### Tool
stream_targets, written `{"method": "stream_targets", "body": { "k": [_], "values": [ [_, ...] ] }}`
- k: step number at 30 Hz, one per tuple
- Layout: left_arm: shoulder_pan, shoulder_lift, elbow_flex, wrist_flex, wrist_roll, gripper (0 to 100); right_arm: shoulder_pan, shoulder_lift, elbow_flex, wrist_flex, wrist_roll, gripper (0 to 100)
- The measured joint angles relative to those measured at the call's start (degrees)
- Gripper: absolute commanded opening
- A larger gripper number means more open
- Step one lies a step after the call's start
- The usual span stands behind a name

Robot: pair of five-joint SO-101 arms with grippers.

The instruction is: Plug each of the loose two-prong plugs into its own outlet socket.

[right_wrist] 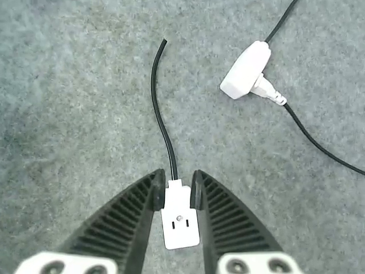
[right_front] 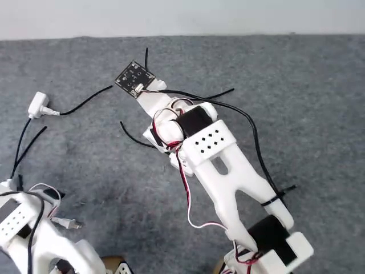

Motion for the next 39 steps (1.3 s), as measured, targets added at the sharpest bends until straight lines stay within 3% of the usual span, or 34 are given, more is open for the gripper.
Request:
{"method": "stream_targets", "body": {
  "k": [7, 19, 27, 32, 39],
  "values": [
    [-0.8, 0.0, 1.4, 2.6, 2.0, 31, 0.0, 0.3, 0.0, -0.1, 0.0, 8.7],
    [-0.3, 0.0, 4.5, -0.9, 4.0, 31, 0.0, 0.3, 0.0, -0.1, -0.2, 8.7],
    [0.0, 0.0, 7.5, -5.5, 4.0, 18, 0.0, 0.3, 0.0, -0.1, -0.2, 8.7],
    [0.0, 0.0, 7.5, -5.5, 4.0, 0, 0.0, 0.3, 0.0, -0.1, -0.2, 8.7],
    [0.0, 0.0, 7.5, -5.7, 4.0, 1, 0.0, 0.3, 0.0, -0.1, -0.2, 8.7]
  ]
}}
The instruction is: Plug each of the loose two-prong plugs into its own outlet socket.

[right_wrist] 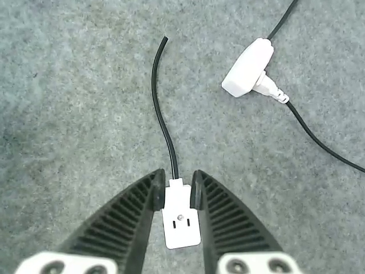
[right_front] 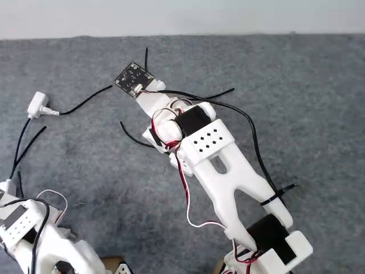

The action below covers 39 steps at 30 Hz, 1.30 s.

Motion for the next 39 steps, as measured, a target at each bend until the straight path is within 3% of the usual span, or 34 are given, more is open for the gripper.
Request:
{"method": "stream_targets", "body": {
  "k": [11, 17, 25, 33, 39],
  "values": [
    [0.1, 0.0, 0.0, 0.0, 0.0, 1, 0.0, 0.0, 0.0, 0.0, 0.0, 8.7],
    [4.5, 0.0, -2.2, 2.1, 0.0, 1, -0.1, 0.0, 0.0, 0.0, 0.0, 8.7],
    [5.3, 0.0, -20.2, 11.6, 0.1, 1, -0.1, 0.0, 0.0, 0.0, 0.0, 8.7],
    [10.4, 0.0, -43.8, 11.7, 0.1, 1, -2.1, 0.4, 1.1, -1.1, 0.0, 8.5],
    [17.5, 0.0, -57.8, 6.0, 0.1, 1, -6.9, 0.4, 7.2, -5.2, 2.8, 8.7]
  ]
}}
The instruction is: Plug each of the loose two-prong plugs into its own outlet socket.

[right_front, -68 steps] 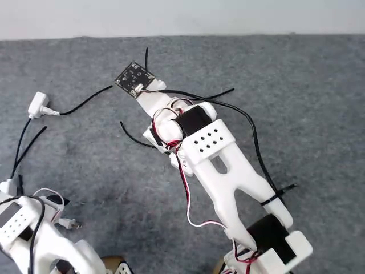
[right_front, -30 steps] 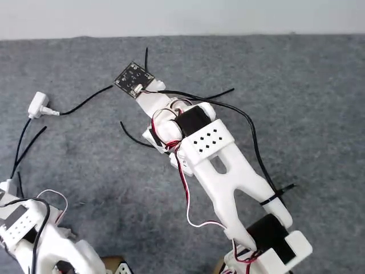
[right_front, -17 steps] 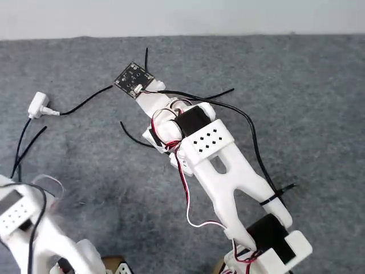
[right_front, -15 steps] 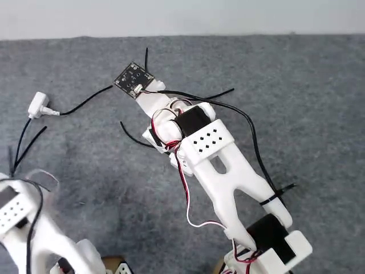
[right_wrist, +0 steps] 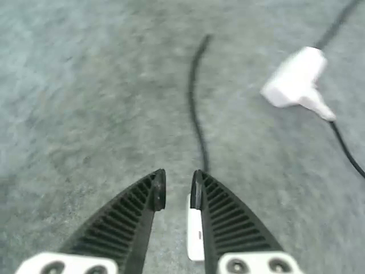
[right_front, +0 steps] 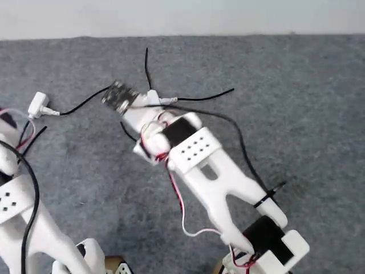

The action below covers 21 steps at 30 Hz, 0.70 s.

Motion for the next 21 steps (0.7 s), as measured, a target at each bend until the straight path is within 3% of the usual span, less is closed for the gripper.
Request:
{"method": "stream_targets", "body": {
  "k": [10, 21],
  "values": [
    [13.7, 0.0, -12.9, -8.0, -0.3, 1, -1.6, 0.0, 3.3, -6.2, 0.6, 8.7],
    [27.0, -0.1, -22.3, -20.5, -10.8, 1, -0.8, 0.0, 5.7, -16.6, 0.6, 8.7]
  ]
}}
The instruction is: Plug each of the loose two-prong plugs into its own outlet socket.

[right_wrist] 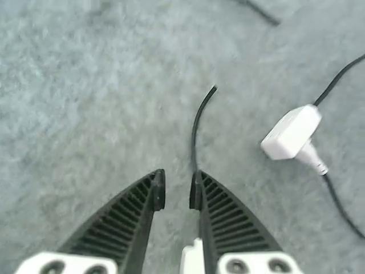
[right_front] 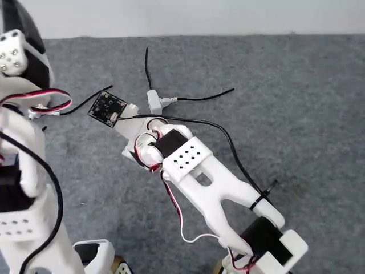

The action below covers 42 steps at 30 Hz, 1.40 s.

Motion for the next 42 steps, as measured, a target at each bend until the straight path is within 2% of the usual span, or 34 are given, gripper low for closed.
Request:
{"method": "stream_targets", "body": {
  "k": [6, 12, 15, 18, 22, 25, 30, 34, 40, 42],
  "values": [
    [4.9, 0.0, -4.0, -0.3, -4.5, 1, 2.4, -1.8, 0.0, -7.6, -0.1, 8.7],
    [9.1, -0.2, -8.7, -0.4, -4.9, 1, 2.4, -15.7, 0.0, -19.2, -1.8, 8.3],
    [9.4, -0.5, -11.1, -0.4, -5.1, 1, 2.4, -24.0, 0.0, -26.4, -9.2, 8.3],
    [10.2, -0.8, -11.9, -0.4, -5.1, 1, 2.4, -31.1, 0.0, -29.8, -20.3, 8.4],
    [15.9, -0.9, -11.9, -0.4, -5.1, 1, 2.5, -38.9, 0.0, -31.5, -35.9, 8.7],
    [20.7, -0.9, -13.1, -1.5, -5.1, 1, 4.7, -44.2, 0.2, -33.0, -43.3, 8.7],
    [26.9, -1.6, -18.4, 1.1, -5.1, 1, 8.4, -54.3, 5.6, -37.2, -50.4, 8.7],
    [33.7, -1.6, -22.0, 5.0, -5.1, 1, 7.6, -63.0, 11.0, -39.4, -54.9, 8.7],
    [46.1, -1.7, -27.7, 11.7, -5.1, 1, 7.6, -69.8, 13.5, -40.0, -56.4, 8.4],
    [47.9, -1.7, -28.0, 12.7, -5.1, 1, 7.4, -69.9, 13.7, -40.0, -56.4, 8.3]
  ]
}}
